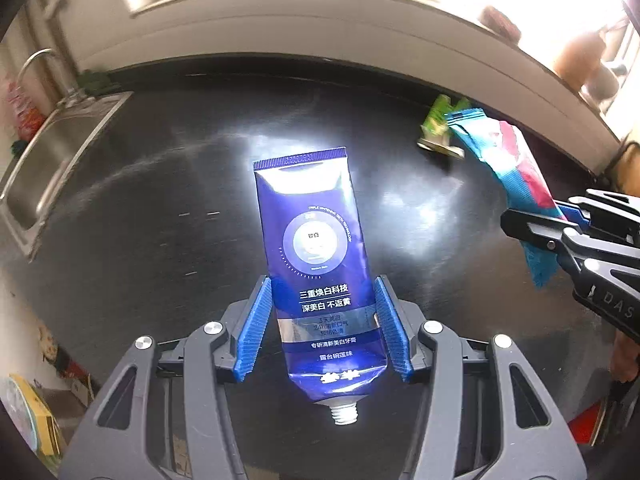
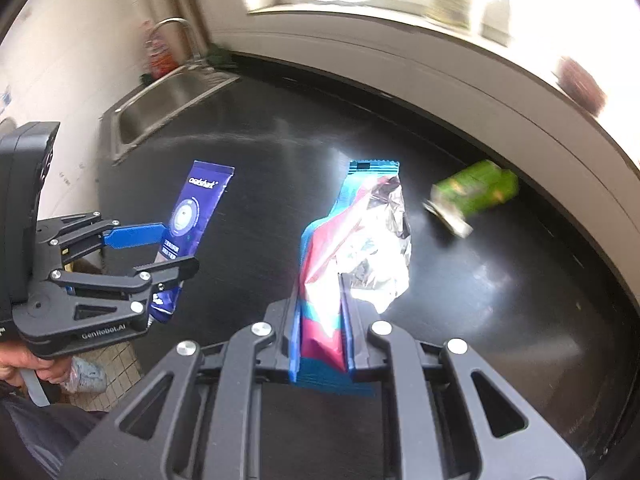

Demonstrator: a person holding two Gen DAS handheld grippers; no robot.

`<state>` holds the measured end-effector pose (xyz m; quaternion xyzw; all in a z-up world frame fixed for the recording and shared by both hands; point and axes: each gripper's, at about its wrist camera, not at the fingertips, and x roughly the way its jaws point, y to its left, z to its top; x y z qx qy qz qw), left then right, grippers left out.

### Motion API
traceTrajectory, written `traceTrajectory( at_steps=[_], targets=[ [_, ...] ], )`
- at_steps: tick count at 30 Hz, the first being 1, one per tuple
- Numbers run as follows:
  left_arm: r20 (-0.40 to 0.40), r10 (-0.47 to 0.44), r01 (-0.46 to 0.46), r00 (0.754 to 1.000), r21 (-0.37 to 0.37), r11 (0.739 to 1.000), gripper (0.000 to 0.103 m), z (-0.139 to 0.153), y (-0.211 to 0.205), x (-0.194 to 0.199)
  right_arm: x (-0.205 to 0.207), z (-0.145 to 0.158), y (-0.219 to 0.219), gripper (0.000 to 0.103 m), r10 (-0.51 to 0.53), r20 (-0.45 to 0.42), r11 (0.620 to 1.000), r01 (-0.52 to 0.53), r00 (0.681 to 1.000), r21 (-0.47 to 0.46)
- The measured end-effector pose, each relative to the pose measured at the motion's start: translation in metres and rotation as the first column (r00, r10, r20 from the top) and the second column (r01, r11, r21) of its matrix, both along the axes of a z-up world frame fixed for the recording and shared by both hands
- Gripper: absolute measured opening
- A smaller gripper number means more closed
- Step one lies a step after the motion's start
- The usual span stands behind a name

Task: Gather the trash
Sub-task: 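Carry tube and wrapper to the bin and open both tools over it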

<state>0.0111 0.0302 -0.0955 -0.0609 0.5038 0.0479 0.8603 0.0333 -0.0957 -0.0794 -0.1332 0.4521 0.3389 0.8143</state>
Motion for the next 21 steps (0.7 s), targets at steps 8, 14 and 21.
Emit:
traceTrajectory(
  at_steps=[8,14,21],
  targets=[
    [0.049,0.201,-0.204,0.978,0.055,0.977,0.052,0.029,0.108,-0.086,-0.047,0.016,0.141,0.017,0.237,-0.001,0.971,-0.236,0.972,0.045],
    [0.032,0.415,-0.416,0.909,0.059,0.907,0.052,0.031,0.203,-0.182,-0.111,0.007,0.27,0.017,0.479,-0.067,0.876,-0.472,0.875,0.094],
    [-0.038,0.591,-0.588,0.806,0.059,0.807,0.052,-0.008,0.281,-0.288,-0.197,-0.03,0.391,0.017,0.678,-0.188,0.733,-0.674,0.711,0.093]
  ],
)
